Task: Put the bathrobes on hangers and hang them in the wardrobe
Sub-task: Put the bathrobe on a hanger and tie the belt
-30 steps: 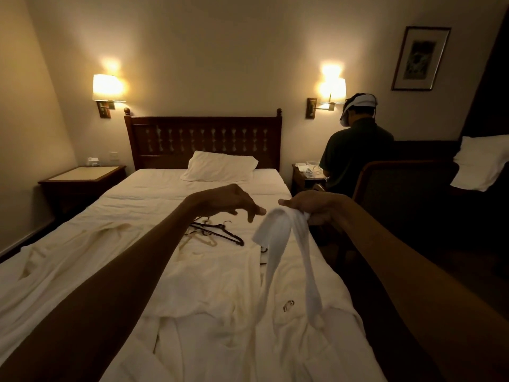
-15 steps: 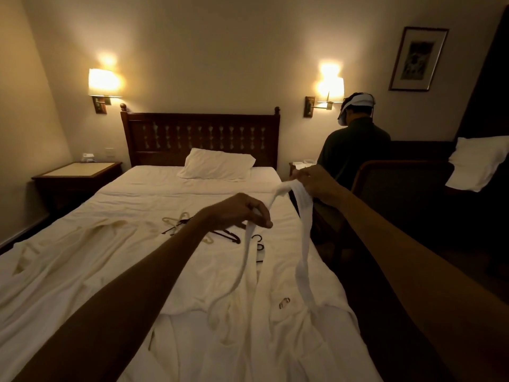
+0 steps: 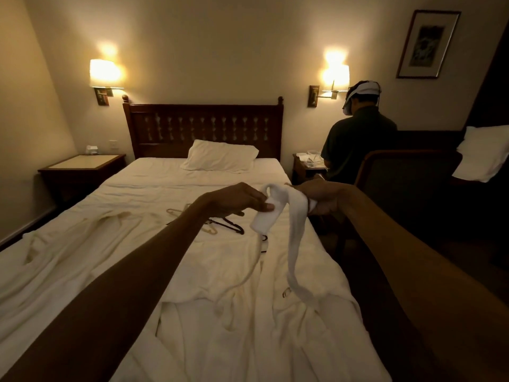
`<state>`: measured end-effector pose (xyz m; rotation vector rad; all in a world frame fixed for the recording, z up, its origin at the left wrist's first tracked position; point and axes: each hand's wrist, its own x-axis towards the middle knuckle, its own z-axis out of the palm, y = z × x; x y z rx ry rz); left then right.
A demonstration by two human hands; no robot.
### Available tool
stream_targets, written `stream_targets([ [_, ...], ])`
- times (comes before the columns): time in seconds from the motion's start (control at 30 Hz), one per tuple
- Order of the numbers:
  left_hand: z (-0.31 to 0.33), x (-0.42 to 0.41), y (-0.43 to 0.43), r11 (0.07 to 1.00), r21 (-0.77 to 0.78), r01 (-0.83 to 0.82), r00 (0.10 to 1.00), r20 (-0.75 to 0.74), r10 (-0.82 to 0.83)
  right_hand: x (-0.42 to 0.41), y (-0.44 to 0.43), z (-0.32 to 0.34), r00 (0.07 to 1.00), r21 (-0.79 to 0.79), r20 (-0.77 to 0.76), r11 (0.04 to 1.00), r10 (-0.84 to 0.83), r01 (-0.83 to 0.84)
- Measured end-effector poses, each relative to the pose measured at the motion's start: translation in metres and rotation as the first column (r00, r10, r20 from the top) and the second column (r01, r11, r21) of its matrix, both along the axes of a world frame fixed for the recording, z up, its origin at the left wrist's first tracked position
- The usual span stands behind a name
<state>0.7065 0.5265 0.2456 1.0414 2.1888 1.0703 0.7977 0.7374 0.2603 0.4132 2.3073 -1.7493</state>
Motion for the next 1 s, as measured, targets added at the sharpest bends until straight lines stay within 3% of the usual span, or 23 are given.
stream_targets([
  [0.17, -0.012, -0.02, -0.024, 0.986, 0.11, -0.123, 0.99, 0.089, 0.114, -0.002, 0.013, -0.015, 0.984, 0.076, -0.079, 0.984, -0.157, 0.163],
  [0.23, -0.03, -0.036, -0.039, 0.96, 0.138, -0.242, 0.955, 0.207, 0.211, -0.002, 0.026, -0.03, 0.96, 0.2, -0.135, 0.943, -0.244, 0.267],
  [0.3, -0.053, -0.05, -0.056, 0.907, 0.168, -0.385, 0.874, 0.383, 0.3, 0.002, 0.043, -0.051, 0.922, 0.331, -0.22, 0.864, -0.319, 0.378],
  [0.43, -0.095, -0.063, -0.093, 0.802, 0.169, -0.572, 0.737, 0.535, 0.413, 0.018, 0.069, -0.091, 0.864, 0.354, -0.256, 0.789, -0.434, 0.502],
  [0.57, -0.14, -0.07, -0.121, 0.654, 0.079, -0.752, 0.573, 0.568, 0.59, 0.031, 0.086, -0.139, 0.837, 0.451, -0.251, 0.706, -0.487, 0.546],
  [0.7, -0.191, -0.08, -0.133, 0.617, -0.111, -0.779, 0.534, 0.4, 0.745, 0.036, 0.109, -0.193, 0.824, 0.58, -0.153, 0.625, -0.546, 0.522],
  [0.83, -0.235, -0.085, -0.129, 0.59, -0.203, -0.781, 0.577, 0.126, 0.807, 0.039, 0.118, -0.241, 0.833, 0.68, -0.031, 0.599, -0.553, 0.422],
  [0.93, -0.265, -0.096, -0.122, 0.611, -0.436, -0.661, 0.743, -0.261, 0.617, 0.033, 0.115, -0.27, 0.879, 0.773, 0.061, 0.58, -0.473, 0.258],
  [1.0, -0.283, -0.094, -0.11, 0.576, -0.488, -0.656, 0.755, -0.43, 0.496, 0.024, 0.111, -0.288, 0.911, 0.852, 0.144, 0.516, -0.387, 0.085],
])
